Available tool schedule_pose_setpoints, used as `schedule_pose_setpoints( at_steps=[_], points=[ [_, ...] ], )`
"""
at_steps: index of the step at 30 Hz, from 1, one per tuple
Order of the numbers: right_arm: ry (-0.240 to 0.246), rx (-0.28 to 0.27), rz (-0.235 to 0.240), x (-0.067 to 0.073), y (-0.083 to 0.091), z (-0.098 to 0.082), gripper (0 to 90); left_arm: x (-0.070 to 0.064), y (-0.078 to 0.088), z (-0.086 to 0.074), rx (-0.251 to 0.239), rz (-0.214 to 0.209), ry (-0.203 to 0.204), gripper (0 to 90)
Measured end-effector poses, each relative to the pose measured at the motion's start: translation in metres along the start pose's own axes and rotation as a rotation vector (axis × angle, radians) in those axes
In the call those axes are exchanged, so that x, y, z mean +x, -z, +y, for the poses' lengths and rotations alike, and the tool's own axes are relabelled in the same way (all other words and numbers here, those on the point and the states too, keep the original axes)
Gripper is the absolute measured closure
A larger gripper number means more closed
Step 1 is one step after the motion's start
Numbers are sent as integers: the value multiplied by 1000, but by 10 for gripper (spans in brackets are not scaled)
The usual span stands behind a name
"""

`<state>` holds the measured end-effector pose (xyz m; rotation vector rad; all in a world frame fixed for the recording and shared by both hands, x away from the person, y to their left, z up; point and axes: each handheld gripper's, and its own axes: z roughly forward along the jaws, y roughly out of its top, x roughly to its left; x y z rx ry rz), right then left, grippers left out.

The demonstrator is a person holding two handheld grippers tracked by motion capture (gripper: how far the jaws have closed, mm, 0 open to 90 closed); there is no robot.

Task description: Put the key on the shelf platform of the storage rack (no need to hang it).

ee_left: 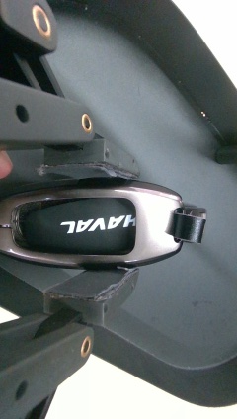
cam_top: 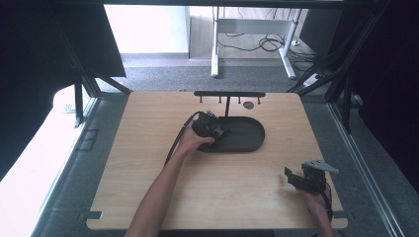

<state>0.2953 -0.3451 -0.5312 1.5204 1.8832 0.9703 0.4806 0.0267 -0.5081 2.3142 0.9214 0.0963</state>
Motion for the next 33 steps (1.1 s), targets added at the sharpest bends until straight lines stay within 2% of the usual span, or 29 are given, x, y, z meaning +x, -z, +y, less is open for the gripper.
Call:
schedule_pose_setpoints(
  at_steps=[20,29,33],
  points=[
    [3,1,0,0,0,0,276,-2,-11,-4,42,19,-12,489],
    [2,-2,0,0,0,0,275,-1,-11,-6,25,15,-2,485],
    [3,-2,0,0,0,0,275,-2,-8,-6,-3,17,-11,454]
  ],
)
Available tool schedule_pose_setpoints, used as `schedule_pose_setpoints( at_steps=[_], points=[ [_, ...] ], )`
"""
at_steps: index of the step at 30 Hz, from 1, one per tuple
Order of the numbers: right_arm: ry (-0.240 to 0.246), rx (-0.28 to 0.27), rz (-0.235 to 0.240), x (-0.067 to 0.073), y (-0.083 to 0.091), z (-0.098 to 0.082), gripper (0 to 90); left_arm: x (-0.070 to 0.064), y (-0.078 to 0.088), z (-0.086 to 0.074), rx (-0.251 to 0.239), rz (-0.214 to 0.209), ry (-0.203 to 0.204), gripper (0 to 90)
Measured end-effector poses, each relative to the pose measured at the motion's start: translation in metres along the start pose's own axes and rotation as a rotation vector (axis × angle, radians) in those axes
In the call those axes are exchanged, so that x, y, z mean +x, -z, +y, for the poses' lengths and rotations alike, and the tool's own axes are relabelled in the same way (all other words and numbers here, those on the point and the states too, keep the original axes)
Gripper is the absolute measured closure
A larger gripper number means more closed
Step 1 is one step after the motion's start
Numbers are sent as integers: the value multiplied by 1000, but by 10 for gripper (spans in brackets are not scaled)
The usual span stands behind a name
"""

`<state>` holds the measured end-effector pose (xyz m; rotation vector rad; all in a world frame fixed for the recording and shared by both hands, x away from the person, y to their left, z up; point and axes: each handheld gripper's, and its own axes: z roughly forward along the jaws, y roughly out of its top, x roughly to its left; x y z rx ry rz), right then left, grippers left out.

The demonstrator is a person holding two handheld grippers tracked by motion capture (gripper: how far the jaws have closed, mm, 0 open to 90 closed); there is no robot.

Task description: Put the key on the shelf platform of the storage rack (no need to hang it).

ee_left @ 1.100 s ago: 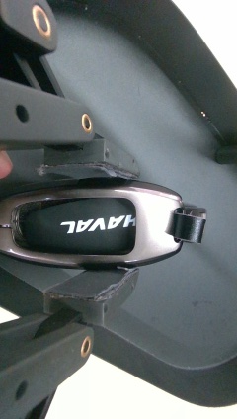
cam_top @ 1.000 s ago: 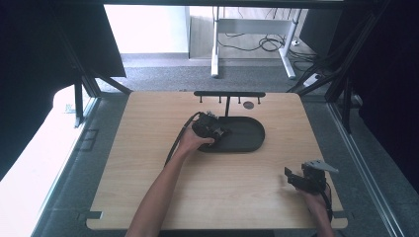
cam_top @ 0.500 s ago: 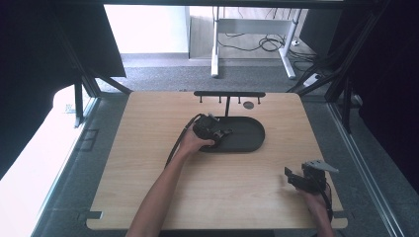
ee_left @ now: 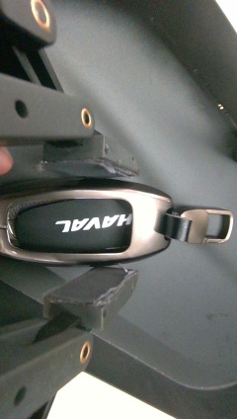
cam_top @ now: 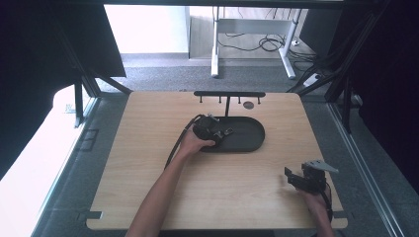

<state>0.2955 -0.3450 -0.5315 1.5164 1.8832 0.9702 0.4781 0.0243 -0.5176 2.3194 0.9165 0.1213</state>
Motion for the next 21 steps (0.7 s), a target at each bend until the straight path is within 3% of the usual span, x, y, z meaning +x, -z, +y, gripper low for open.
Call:
schedule_pose_setpoints(
  at_steps=[11,21],
  points=[
    [10,2,0,1,0,0,274,-4,19,-1,-63,25,-17,416],
    [12,6,-1,3,-1,0,273,-13,38,-3,-66,12,-44,422]
  ],
)
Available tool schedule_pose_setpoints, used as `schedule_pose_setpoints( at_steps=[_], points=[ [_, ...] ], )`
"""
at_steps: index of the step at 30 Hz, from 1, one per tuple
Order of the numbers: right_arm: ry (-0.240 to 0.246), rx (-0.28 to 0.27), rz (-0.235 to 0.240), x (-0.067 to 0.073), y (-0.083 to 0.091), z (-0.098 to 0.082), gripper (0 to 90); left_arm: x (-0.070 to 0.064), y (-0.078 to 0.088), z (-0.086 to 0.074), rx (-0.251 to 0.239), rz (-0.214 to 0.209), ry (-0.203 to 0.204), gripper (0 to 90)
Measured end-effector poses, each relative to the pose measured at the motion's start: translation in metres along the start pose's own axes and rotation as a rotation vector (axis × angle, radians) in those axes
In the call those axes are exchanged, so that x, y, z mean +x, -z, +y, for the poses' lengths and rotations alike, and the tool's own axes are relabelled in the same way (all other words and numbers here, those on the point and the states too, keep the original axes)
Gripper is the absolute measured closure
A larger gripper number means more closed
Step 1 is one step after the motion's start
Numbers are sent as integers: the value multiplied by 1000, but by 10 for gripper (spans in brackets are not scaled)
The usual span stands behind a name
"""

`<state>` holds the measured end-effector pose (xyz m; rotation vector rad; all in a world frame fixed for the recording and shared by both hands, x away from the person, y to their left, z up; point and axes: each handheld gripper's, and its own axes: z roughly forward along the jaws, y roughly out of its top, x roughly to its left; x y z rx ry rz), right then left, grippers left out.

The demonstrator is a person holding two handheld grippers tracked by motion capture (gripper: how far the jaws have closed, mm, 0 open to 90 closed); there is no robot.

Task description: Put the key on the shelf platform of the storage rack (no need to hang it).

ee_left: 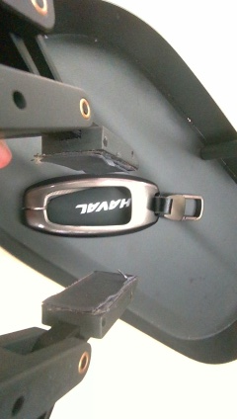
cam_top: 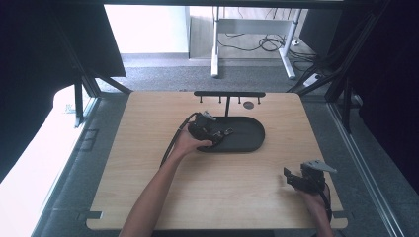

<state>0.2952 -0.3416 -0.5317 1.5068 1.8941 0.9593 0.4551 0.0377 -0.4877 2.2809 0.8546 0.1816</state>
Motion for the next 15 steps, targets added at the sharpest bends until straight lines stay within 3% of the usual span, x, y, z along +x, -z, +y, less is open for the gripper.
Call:
schedule_pose_setpoints(
  at_steps=[15],
  points=[
    [17,1,4,5,0,0,274,-18,38,-17,-45,1,-21,428]
  ],
)
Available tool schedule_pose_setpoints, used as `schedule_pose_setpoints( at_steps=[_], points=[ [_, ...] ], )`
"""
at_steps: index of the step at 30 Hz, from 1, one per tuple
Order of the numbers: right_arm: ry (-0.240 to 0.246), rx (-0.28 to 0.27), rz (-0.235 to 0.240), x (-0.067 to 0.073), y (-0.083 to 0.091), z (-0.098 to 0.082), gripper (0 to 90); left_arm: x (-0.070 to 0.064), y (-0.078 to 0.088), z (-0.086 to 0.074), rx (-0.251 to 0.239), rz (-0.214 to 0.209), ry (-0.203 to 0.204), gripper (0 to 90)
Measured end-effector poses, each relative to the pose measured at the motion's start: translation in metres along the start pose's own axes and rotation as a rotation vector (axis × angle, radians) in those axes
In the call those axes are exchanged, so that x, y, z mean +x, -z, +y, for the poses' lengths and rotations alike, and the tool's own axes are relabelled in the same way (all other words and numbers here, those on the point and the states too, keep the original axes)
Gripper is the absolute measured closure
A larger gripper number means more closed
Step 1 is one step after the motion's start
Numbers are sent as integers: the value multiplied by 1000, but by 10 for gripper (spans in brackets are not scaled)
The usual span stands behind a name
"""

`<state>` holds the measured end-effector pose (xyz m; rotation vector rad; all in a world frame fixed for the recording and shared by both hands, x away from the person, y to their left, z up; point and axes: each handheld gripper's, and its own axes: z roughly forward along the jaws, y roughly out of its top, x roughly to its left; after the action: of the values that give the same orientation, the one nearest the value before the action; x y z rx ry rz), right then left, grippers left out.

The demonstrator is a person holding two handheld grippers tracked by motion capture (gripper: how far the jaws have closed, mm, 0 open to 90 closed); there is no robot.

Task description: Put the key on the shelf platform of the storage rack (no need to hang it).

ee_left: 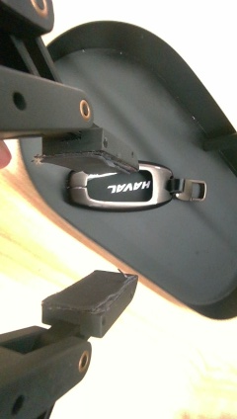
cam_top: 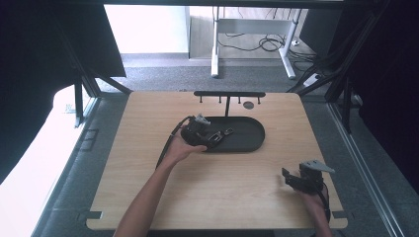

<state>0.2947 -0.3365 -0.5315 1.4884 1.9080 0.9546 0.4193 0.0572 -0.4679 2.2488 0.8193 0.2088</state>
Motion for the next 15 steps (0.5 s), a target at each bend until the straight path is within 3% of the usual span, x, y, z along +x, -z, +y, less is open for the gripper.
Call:
schedule_pose_setpoints(
  at_steps=[6,15],
  points=[
    [4,0,0,1,-1,0,273,-8,16,-6,-22,-29,-5,426],
    [6,-1,4,3,0,1,274,-20,41,-23,-33,-33,-28,430]
  ],
)
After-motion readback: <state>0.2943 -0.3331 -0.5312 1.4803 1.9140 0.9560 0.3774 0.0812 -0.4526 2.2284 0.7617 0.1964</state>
